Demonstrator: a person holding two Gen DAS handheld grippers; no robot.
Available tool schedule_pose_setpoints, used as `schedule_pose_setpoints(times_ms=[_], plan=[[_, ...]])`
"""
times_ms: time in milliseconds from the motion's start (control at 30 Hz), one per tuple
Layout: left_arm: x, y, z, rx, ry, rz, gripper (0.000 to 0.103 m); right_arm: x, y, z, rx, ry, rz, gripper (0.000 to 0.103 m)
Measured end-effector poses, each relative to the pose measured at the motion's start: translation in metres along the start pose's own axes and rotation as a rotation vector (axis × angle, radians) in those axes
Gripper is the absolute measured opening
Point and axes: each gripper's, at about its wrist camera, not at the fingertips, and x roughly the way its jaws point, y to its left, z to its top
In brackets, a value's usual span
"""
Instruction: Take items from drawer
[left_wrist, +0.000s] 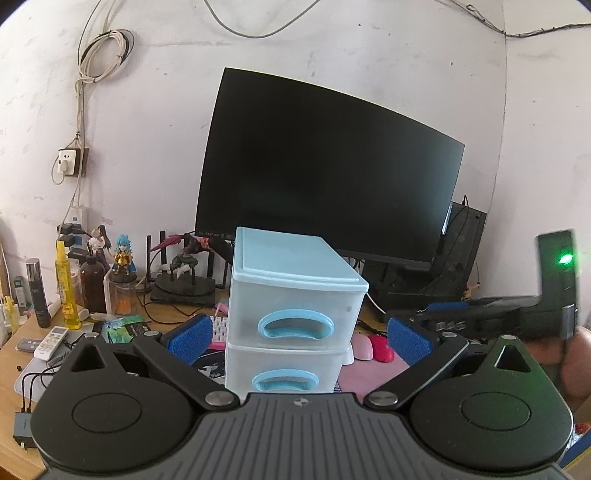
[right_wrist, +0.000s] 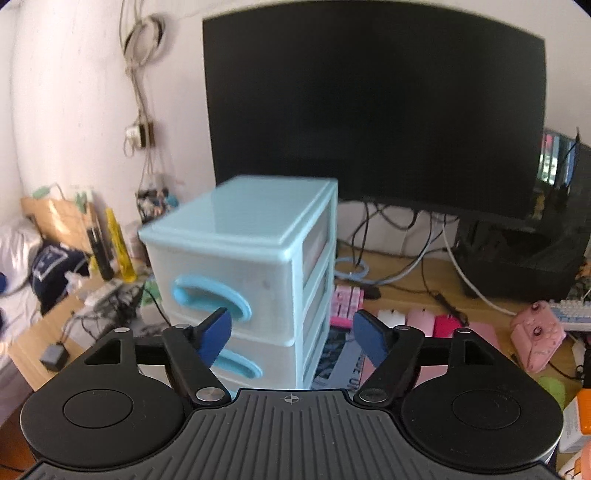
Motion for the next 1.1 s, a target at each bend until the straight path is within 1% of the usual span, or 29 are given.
schedule_pose_setpoints(times_ms=[167, 233, 300, 500, 700, 900, 1100], plan=[[0.0, 0.001, 0.001, -0.003, -0.011, 0.008, 0.103, -0.03, -0.006, 0.01, 0.014, -0.044, -0.023, 0.085], [0.001, 0.001, 0.002, -0.005, -0.013, 0.013, 0.103, -0.04, -0.007, 0.012, 0.016, -0.061, -0.036, 0.095], [0.001, 0.001, 0.003, -0.001, -0.014, 0.02, 0.103, -0.05, -0.009, 0.014, 0.019, -0.078, -0.05, 0.103], [0.001, -0.001, 0.007, 0.003, -0.012, 0.032, 0.103, -0.078, -0.008, 0.013, 0.022, -0.121, -0.092, 0.103], [0.004, -0.003, 0.008, -0.001, -0.011, 0.055, 0.103, -0.092, -0.01, 0.001, 0.037, -0.177, -0.159, 0.103], [0.005, -0.005, 0.012, 0.005, -0.016, 0.075, 0.103, -0.09, -0.02, -0.008, 0.085, -0.165, -0.199, 0.103], [0.006, -0.008, 0.011, 0.011, -0.007, 0.063, 0.103, -0.088, -0.018, -0.012, 0.084, -0.147, -0.191, 0.103]])
